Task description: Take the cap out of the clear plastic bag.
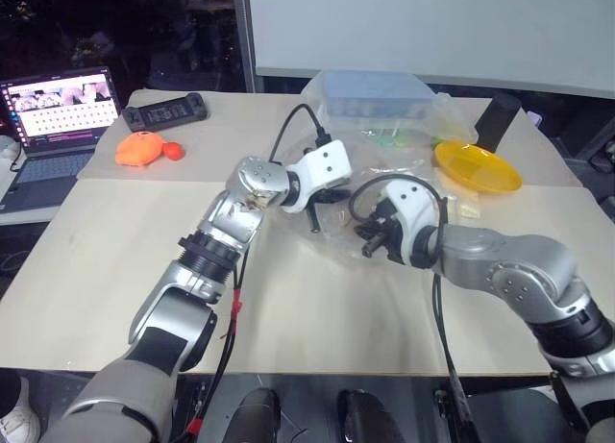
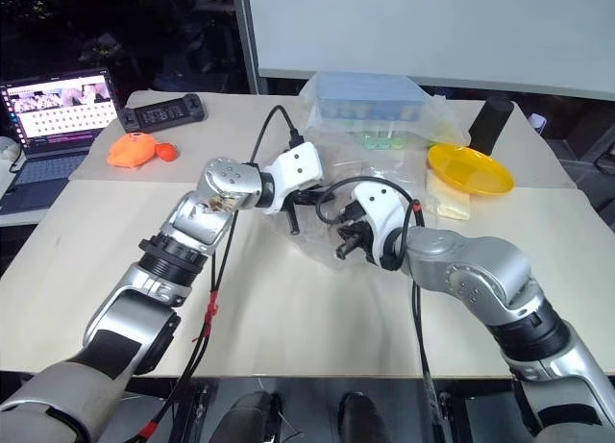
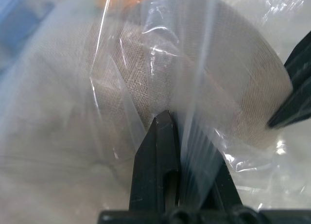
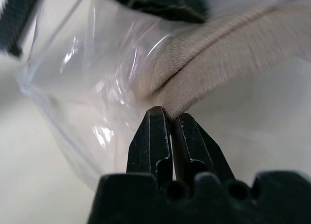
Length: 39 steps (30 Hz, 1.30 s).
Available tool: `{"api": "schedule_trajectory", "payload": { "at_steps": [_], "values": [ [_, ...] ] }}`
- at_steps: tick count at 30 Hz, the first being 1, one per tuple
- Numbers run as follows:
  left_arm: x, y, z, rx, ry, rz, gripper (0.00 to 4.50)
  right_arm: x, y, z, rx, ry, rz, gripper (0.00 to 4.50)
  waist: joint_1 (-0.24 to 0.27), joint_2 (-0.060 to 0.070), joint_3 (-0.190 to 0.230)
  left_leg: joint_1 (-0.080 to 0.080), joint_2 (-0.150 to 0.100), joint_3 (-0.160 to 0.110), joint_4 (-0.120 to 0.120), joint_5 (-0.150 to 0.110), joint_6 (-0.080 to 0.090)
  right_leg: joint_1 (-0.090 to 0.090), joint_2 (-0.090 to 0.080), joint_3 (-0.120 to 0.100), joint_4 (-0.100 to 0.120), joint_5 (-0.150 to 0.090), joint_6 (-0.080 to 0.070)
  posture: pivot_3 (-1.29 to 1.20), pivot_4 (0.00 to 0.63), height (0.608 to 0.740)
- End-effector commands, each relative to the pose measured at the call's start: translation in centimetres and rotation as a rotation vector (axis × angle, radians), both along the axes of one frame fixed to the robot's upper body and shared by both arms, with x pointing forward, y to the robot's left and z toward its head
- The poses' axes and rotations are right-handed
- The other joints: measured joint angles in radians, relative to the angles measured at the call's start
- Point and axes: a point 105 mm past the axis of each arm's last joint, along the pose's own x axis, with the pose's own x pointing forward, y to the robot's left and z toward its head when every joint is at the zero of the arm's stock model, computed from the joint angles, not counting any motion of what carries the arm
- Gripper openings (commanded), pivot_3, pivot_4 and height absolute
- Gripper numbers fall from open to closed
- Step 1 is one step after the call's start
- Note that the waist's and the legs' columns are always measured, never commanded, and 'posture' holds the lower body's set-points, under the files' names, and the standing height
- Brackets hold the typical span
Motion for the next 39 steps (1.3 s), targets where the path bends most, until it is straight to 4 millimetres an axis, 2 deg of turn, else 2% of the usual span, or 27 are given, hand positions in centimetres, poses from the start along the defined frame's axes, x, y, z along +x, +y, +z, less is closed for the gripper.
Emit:
{"api": "schedule_trajectory", "payload": {
  "at_steps": [1,4,7,10,12,17,21,24,26,28,31,34,36,38,39],
  "values": [
    [-0.3,-0.6,-0.2,0.023,-0.017,-0.013,0.0,-1.7,-0.5,1.4,-0.016,-0.012,0.043,0.08,-0.001,0.0,0.0,0.0,0.0,0.0,0.0,0.0,0.0,0.0,0.0,0.0,0.0,0.0,0.0,0.0,0.15,0.74],
    [-0.2,-0.2,-0.6,0.042,-0.018,-0.009,0.0,-2.8,-1.8,2.0,-0.005,0.009,0.042,0.08,-0.003,0.0,0.0,0.002,0.0,0.0,0.0,0.0,0.0,0.001,0.001,0.001,0.001,0.0,0.0,0.0,0.15,0.74],
    [-0.1,0.2,-0.7,0.052,-0.018,-0.005,0.0,-4.6,-2.6,2.2,0.078,0.092,0.075,0.08,-0.003,0.0,0.0,0.002,0.0,0.0,0.0,0.0,0.0,0.001,0.001,0.001,0.001,0.0,0.0,0.0,0.15,0.74],
    [0.0,0.4,-0.8,0.055,-0.018,0.001,0.0,-6.3,-4.1,1.9,0.182,0.219,0.06,0.08,-0.003,0.0,0.0,0.002,0.0,0.0,0.0,0.0,0.001,0.001,0.0,0.001,0.0,0.0,0.0,0.0,0.15,0.74],
    [0.0,0.5,-0.9,0.055,-0.016,0.005,0.0,-7.9,-4.3,2.5,0.324,0.334,0.079,0.08,-0.002,0.0,0.0,0.002,0.001,-0.001,0.0,0.0,0.001,0.001,0.0,0.001,0.0,0.0,0.0,0.0,0.15,0.74],
    [-0.1,0.6,-1.2,0.058,-0.014,0.007,0.0,-8.7,-4.7,4.2,0.551,0.4,0.105,0.08,-0.01,0.0,0.0,0.003,0.001,-0.001,0.0,0.0,0.001,0.003,0.0,0.002,0.0,0.0,0.0,0.0,0.15,0.74],
    [-0.2,0.6,-1.4,0.058,-0.011,0.005,0.0,-7.8,-6.7,5.1,0.805,0.393,0.12,0.08,-0.014,0.0,0.0,0.003,0.0,0.0,0.0,0.0,0.001,0.003,0.001,0.002,0.0,0.0,0.0,0.0,0.15,0.74],
    [-0.3,0.8,-1.4,0.058,-0.008,0.007,0.0,-5.9,-8.4,4.5,0.941,0.391,0.028,0.08,-0.018,0.0,0.0,0.003,0.0,0.0,0.0,0.0,0.001,0.003,0.001,0.002,0.0,0.0,0.0,0.0,0.15,0.74],
    [-0.2,1.5,-1.3,0.065,-0.011,0.018,0.0,-4.1,-8.4,3.8,1.021,0.385,-0.058,0.08,-0.023,0.0,0.0,0.003,0.0,0.0,0.0,0.0,0.001,0.003,0.001,0.003,0.0,0.001,0.0,0.0,0.15,0.74],
    [0.3,2.8,-0.7,0.085,-0.029,0.043,0.0,-2.5,-7.3,2.8,1.054,0.41,-0.139,0.08,-0.032,0.0,0.0,0.004,0.001,0.0,0.0,0.0,0.001,0.002,0.002,0.003,0.001,0.001,-0.001,0.0,0.15,0.74],
    [1.6,5.2,0.4,0.124,-0.07,0.098,0.0,-1.4,-5.1,1.4,1.055,0.47,-0.202,0.08,-0.04,0.002,-0.001,0.005,0.001,-0.001,-0.001,0.0,0.001,0.001,0.004,0.006,0.002,0.001,-0.001,0.0,0.15,0.74],
    [3.6,9.8,3.3,0.194,-0.152,0.206,0.0,-0.1,-1.9,0.8,1.073,0.551,-0.2,0.08,-0.045,0.001,0.0,0.004,0.001,-0.001,-0.002,0.0,0.001,0.0,0.004,0.005,0.003,0.001,-0.001,0.0,0.15,0.74],
    [4.4,11.8,4.4,0.231,-0.194,0.248,0.0,0.3,-0.8,0.8,1.073,0.575,-0.199,0.08,-0.051,0.001,0.0,0.004,0.001,0.001,-0.002,0.0,0.001,-0.001,0.004,0.005,0.002,0.002,-0.002,0.0,0.15,0.74],
    [5.2,14.9,5.0,0.334,-0.276,0.309,0.0,1.2,0.4,0.9,1.067,0.587,-0.195,0.08,-0.051,0.001,0.0,0.003,0.001,0.001,-0.002,0.0,0.001,0.0,0.003,0.004,0.001,0.002,-0.001,0.0,0.15,0.74],
    [5.5,16.5,4.6,0.376,-0.287,0.337,0.0,1.7,1.0,1.2,1.075,0.59,-0.187,0.08,-0.051,0.001,0.0,0.003,0.001,0.001,-0.003,0.0,0.001,-0.001,0.002,0.004,0.001,0.001,-0.001,0.0,0.15,0.74]
  ]
}}
